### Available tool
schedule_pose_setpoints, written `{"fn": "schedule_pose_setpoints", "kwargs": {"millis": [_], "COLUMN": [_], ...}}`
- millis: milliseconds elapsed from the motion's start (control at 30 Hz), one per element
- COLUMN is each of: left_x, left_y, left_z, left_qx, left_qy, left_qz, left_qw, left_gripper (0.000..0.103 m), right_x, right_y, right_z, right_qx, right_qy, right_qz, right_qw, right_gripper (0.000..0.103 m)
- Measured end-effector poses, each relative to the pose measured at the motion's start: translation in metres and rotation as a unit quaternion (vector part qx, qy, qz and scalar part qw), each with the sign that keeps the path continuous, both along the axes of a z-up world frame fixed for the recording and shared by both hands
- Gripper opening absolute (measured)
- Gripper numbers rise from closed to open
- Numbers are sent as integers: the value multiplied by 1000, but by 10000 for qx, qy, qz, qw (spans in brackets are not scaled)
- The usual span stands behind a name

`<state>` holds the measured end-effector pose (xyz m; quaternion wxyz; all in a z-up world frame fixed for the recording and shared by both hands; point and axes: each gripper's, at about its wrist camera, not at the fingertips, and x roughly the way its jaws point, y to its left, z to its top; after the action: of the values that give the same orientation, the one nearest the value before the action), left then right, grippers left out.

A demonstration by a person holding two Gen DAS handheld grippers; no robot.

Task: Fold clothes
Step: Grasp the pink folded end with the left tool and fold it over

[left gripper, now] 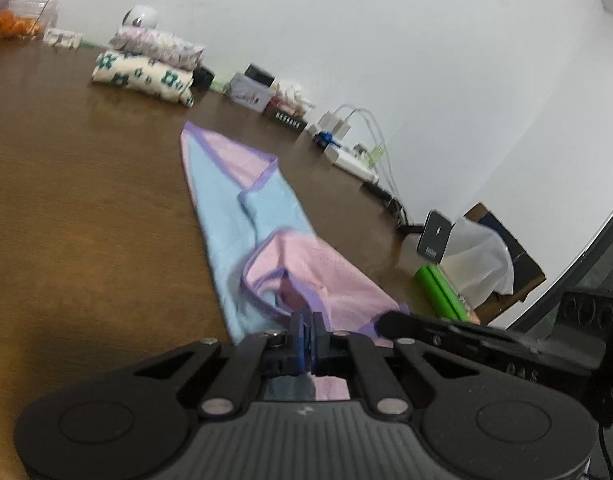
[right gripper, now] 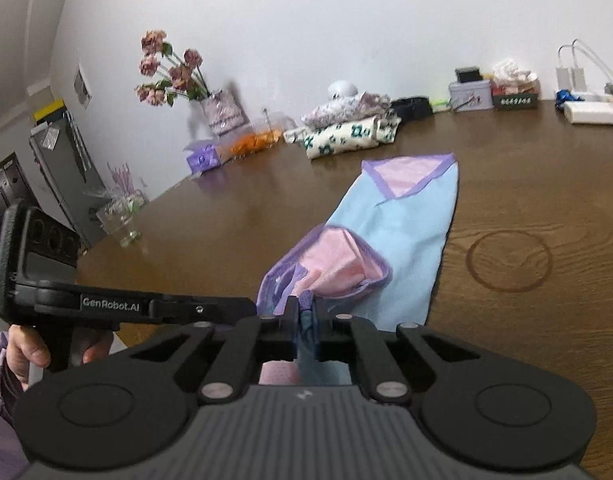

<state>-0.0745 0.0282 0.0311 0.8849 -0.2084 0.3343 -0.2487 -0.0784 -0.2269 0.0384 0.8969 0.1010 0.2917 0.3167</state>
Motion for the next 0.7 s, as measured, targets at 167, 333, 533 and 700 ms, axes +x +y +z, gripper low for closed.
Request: {"fn": "schedule_pose_setpoints", "kwargs": {"millis": [167, 333, 533, 700], "left_x": [15, 28, -14, -48], "left_y": [-12, -17, 17, 7], "left_z": [12, -7, 7, 2], "left_qx": [128, 582, 479, 676], "left_qy": [-326, 31, -350, -576], "left_qz": [-48, 58, 147, -732], "left_qw": [9994, 9983, 9981, 9934], "left_gripper": [1, 8, 61, 66], "right_x": [-5, 16, 2, -26], "right_y": [-10, -9, -34, -48], "right_z": [5, -15, -11, -20], "right_qx": [61, -274, -268, -416], "right_qy": [-140, 322, -1, -276], "right_qz": [-292, -614, -513, 324], "right_qw": [9995, 9972, 9983, 9982], "right_gripper": [5, 13, 40, 45]}}
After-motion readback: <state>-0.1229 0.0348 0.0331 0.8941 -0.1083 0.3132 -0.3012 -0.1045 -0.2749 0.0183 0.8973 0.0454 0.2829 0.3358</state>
